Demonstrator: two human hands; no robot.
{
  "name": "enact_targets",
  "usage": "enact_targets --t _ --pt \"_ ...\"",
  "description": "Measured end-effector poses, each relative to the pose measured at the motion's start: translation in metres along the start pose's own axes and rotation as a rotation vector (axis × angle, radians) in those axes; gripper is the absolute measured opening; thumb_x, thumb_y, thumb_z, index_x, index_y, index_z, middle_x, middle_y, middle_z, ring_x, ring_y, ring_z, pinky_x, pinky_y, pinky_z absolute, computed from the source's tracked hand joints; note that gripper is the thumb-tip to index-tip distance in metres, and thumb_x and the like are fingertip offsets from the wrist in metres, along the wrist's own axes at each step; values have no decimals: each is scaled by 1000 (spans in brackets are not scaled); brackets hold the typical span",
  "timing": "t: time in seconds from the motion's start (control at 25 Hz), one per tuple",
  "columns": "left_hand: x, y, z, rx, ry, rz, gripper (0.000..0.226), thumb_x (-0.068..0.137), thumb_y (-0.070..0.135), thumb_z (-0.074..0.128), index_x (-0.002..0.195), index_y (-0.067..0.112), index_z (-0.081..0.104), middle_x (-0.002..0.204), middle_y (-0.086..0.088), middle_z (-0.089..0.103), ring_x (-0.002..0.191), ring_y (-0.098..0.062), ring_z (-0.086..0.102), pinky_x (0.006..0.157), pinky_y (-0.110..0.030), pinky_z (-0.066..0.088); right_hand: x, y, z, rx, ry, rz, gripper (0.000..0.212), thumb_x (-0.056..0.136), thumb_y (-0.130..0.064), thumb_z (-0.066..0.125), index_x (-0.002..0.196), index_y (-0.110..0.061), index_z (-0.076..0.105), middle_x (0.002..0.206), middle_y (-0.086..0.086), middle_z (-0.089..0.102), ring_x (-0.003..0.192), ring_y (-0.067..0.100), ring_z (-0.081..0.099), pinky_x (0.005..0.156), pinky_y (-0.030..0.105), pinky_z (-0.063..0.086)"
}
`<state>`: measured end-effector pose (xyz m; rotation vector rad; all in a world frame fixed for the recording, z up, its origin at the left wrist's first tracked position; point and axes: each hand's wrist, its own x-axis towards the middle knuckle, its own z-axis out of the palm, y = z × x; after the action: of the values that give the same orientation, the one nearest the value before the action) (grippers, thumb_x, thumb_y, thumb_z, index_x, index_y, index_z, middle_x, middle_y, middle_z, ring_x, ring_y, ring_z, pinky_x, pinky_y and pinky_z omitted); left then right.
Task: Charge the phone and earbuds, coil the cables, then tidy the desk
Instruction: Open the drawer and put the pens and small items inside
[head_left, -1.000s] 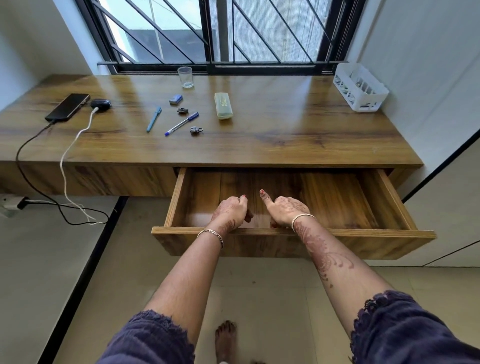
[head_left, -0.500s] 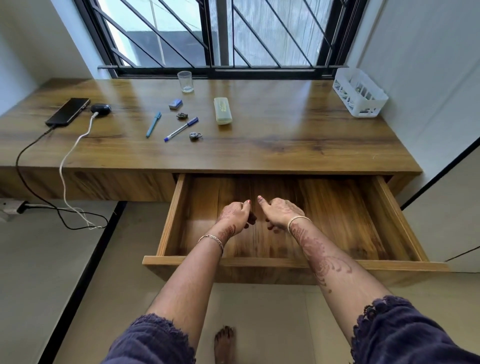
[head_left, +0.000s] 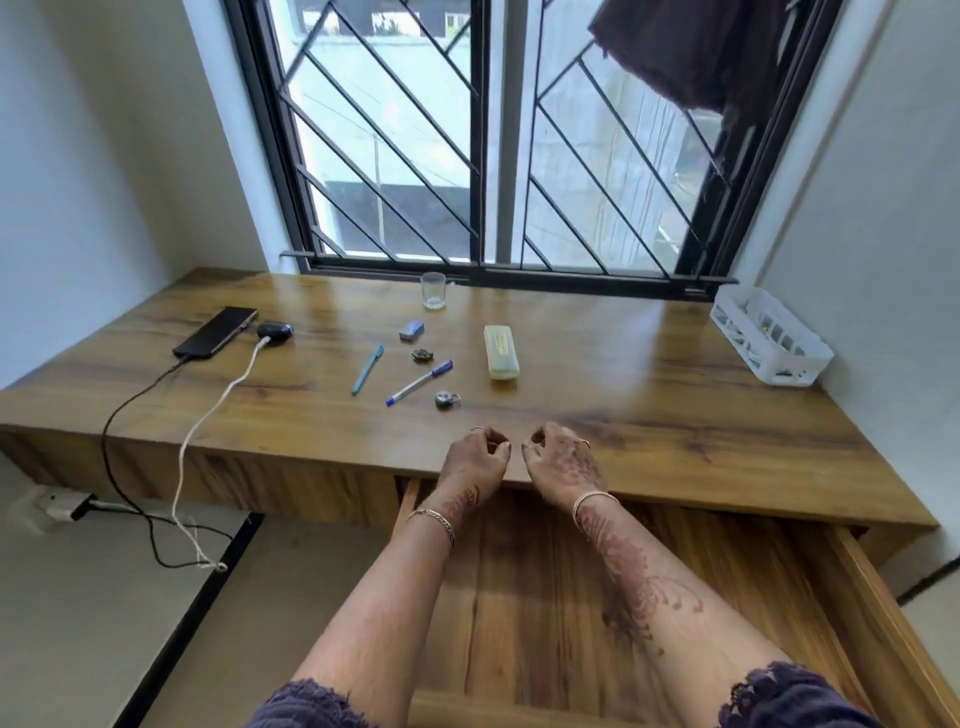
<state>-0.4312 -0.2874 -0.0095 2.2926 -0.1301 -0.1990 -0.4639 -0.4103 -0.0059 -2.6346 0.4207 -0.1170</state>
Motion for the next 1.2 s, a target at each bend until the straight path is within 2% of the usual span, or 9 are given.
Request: enact_targets --t 0.12,0.28,0.4,0.52,0.64,0.76,0.96,1.08,1.2 --pt "37 -10 -32 -49 73 3 23 91 25 56 110 15 65 111 -4 69 105 -18 63 91 -23 43 37 -37 13 48 -1 -45 38 93 -39 48 125 -19 53 130 6 54 123 26 51 102 35 40" --pt "94 -39 -76 -47 212 -40 24 92 22 54 109 12 67 110 -8 69 105 -22 62 91 -28 46 90 -82 38 76 20 -80 36 94 -33 50 128 -21 53 132 3 53 123 22 49 102 32 38" --pt "139 -69 -105 148 303 -3 25 93 20 50 113 13 63 113 -10 63 107 -26 58 93 -33 44 129 -116 61 35 49 -128 31 95 -29 48 123 -27 60 122 3 63 117 22 54 100 31 40" --pt "180 -97 -125 373 251 42 34 94 22 48 126 13 52 127 -11 49 118 -29 48 101 -34 36 158 -151 84 -75 36 -161 27 96 -30 45 114 -28 65 113 2 67 111 24 58 92 33 47" --pt "213 -115 -133 454 226 -16 42 93 24 51 131 7 46 132 -15 41 122 -32 40 103 -34 33 180 -175 103 -173 18 -68 27 93 -37 48 113 -22 59 112 2 66 107 24 61 83 33 47" --pt "229 -123 -135 438 206 -46 40 92 20 52 129 5 46 130 -17 42 121 -33 40 100 -34 36 193 -184 114 -197 -45 9 42 86 -44 56 119 -19 50 117 3 63 110 24 60 83 32 46" --pt "231 -130 -131 406 199 -6 40 92 13 51 130 5 43 125 -19 48 115 -35 49 97 -38 41 204 -184 116 -67 -96 148 43 80 -24 63 119 -11 51 124 12 58 119 29 53 95 30 43" --pt "227 -125 -134 306 196 -22 47 85 9 54 130 3 43 120 -18 57 113 -34 55 94 -37 44 201 -182 110 -6 -73 185 49 76 -23 67 119 -7 50 120 12 60 117 29 55 94 28 44" --pt "214 -120 -139 76 187 -128 61 76 15 64 132 3 42 108 -7 69 105 -27 63 85 -33 52 192 -180 104 102 -13 191 49 72 -24 70 114 -7 52 113 11 62 110 28 58 84 26 42"
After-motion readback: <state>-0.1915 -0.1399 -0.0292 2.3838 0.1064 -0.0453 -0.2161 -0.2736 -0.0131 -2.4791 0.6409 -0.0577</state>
